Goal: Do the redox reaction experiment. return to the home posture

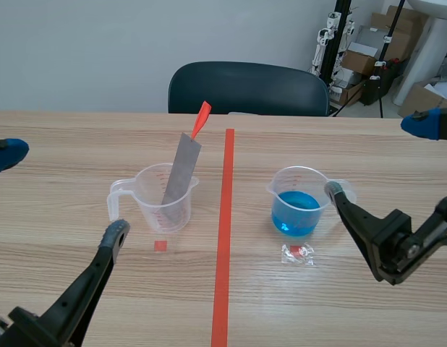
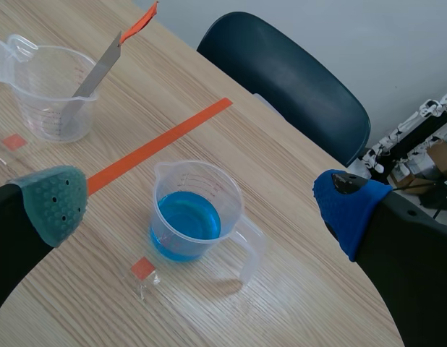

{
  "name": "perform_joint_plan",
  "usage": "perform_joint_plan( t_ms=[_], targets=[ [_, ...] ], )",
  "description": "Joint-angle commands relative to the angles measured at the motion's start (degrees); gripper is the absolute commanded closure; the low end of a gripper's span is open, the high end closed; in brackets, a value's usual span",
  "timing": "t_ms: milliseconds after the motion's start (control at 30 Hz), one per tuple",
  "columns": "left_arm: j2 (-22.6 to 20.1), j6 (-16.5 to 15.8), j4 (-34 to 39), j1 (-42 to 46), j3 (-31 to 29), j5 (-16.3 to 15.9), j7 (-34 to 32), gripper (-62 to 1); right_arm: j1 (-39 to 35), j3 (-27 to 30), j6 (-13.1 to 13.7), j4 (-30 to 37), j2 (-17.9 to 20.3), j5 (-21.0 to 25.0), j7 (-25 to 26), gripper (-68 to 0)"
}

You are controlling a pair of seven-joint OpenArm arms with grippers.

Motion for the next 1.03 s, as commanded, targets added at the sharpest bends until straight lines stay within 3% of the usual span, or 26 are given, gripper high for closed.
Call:
perform_joint_plan(
  t_ms=[0,1000],
  targets=[
    [-0.15,0.28,1.03,0.02,0.07,-0.35,-0.72,-62.3,-0.11,0.46,-0.20,0.83,0.13,0.63,0.70,-67.9],
    [-0.15,0.33,1.03,0.00,0.07,-0.33,2.23,-62.3,-0.11,0.46,-0.20,0.83,0.13,0.63,0.70,-67.9]
  ],
)
